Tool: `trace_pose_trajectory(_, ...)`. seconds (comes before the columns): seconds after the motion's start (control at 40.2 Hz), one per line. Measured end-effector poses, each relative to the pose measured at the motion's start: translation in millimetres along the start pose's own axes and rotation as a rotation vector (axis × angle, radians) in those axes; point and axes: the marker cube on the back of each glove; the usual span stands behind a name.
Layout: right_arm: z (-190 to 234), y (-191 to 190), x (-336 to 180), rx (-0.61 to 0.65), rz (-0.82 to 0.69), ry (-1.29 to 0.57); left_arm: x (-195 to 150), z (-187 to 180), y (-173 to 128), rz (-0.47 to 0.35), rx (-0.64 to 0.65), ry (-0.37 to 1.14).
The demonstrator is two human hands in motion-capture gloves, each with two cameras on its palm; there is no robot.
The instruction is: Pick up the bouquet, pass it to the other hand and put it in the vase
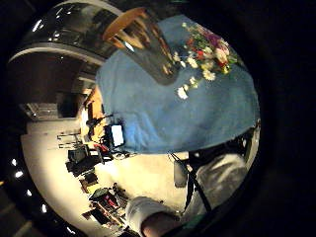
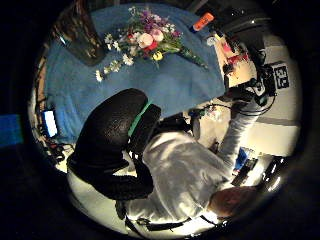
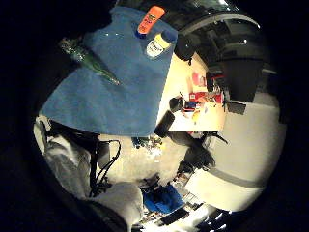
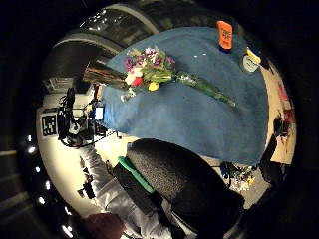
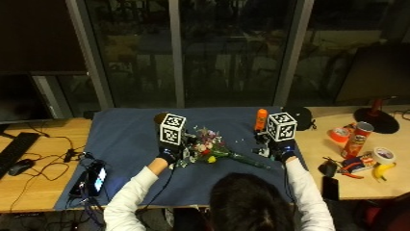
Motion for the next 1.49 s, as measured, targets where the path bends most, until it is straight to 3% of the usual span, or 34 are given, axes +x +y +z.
trace_pose_trajectory(0.199, -5, 10, -3, 0.019, -0.03, -0.032, -3, -5, 10, -0.028, 0.014, -0.071)
trace_pose_trajectory(0.522, -16, 6, -5, -0.065, -0.054, -0.002, 1, 14, -2, 0.019, 0.0, 0.039)
trace_pose_trajectory(0.821, -18, -17, 12, -0.1, 0.038, -0.039, 13, 25, -10, 0.059, 0.036, 0.101)
trace_pose_trajectory(1.144, 40, -75, 38, -0.252, 0.124, -0.08, 14, 40, -13, 0.068, 0.013, 0.045)
trace_pose_trajectory(1.244, 52, -70, 28, -0.232, 0.098, -0.072, 13, 45, -14, 0.066, 0.007, 0.054)
trace_pose_trajectory(1.492, 106, -82, 32, -0.312, 0.192, -0.096, 10, 57, -15, 0.061, -0.013, 0.07)
